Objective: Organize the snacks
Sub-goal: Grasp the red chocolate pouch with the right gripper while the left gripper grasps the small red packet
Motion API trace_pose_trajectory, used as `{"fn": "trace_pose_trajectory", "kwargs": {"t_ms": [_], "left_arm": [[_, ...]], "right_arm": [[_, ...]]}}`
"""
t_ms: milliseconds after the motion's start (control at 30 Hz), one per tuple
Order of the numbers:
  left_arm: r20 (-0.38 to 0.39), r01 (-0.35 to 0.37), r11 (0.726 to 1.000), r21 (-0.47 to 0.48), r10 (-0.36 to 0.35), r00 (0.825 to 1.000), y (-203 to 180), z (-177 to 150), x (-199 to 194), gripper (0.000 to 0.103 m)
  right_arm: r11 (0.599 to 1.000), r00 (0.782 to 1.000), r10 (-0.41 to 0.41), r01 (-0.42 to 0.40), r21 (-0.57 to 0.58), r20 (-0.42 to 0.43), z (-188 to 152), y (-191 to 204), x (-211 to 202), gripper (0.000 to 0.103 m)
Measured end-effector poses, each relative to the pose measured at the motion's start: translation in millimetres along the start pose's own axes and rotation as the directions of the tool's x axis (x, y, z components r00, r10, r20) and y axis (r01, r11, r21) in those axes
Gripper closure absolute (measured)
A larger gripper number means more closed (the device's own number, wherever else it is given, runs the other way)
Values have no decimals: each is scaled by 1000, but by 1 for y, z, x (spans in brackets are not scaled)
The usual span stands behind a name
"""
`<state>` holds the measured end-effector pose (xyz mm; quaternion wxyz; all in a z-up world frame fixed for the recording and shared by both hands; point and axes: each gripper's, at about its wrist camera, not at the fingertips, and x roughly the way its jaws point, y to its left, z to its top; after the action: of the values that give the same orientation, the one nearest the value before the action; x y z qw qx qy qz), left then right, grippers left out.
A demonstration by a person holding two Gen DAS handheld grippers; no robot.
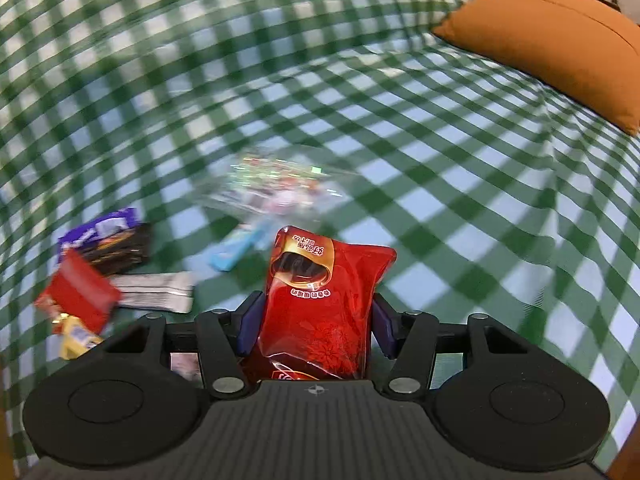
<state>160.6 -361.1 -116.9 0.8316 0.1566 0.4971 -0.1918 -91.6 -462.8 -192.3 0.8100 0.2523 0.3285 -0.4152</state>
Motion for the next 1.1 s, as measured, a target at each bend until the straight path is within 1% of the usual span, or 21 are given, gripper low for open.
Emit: {"fn": "trace_pose_trajectory", "kwargs": {"t_ms": [67,133,200,267,333,400,433,500,567,633,733,800,833,867,967,1033,1100], "left_arm": [[-4,6,1000,3,-6,1000,-14,9,22,0],[-31,9,1000,-11,-9,999,-22,16,43,0],[-60,-5,999,-39,3,998,-28,21,62,0],[-85,-14,999,-47,10,996,-33,24,75,0],[-96,-28,999,-33,24,995,-37,28,82,0],[-115,-44,999,3,44,992,-43,30,89,0],[-114,-46,999,11,47,992,-44,30,89,4],[-103,-32,999,9,33,994,-44,28,86,37],[-123,-27,999,-17,24,992,-39,27,82,59],[-118,-15,999,-36,11,993,-32,26,74,67],[-99,11,1000,-23,-13,995,-26,23,56,72],[-70,30,1000,0,-30,997,-20,20,40,83],[-56,35,999,12,-35,998,-18,17,32,93],[-46,45,999,19,-44,998,-15,16,24,97],[-3,71,997,20,-70,998,-3,14,-2,100],[25,79,997,23,-79,997,4,12,-23,100],[37,103,995,18,-103,994,12,8,-39,100]], "right_arm": [[1000,1000,-5,5,17,-12,-2,-9,4,44],[1000,1000,0,1,28,-23,-2,-14,9,44],[999,1000,1,0,33,-31,-2,-18,13,42],[999,999,8,-6,46,-45,-3,-23,16,42],[999,999,17,-14,48,-48,-5,-26,18,41],[999,999,21,-19,39,-41,-6,-26,18,39],[999,999,22,-21,36,-42,-6,-25,18,39],[999,999,20,-19,31,-37,-7,-25,18,39],[999,999,23,-21,29,-37,-6,-23,16,40],[999,999,32,-31,36,-35,-6,-22,11,40],[999,999,45,-45,23,-12,-3,-20,-1,42],[998,998,61,-61,16,13,0,-17,-13,42],[998,998,68,-68,15,20,1,-15,-18,42],[997,997,74,-75,18,24,3,-14,-23,42],[995,995,93,-94,15,42,6,-10,-38,42],[994,993,106,-107,5,55,7,-7,-50,42],[993,991,119,-119,-3,64,7,-4,-61,42]]}}
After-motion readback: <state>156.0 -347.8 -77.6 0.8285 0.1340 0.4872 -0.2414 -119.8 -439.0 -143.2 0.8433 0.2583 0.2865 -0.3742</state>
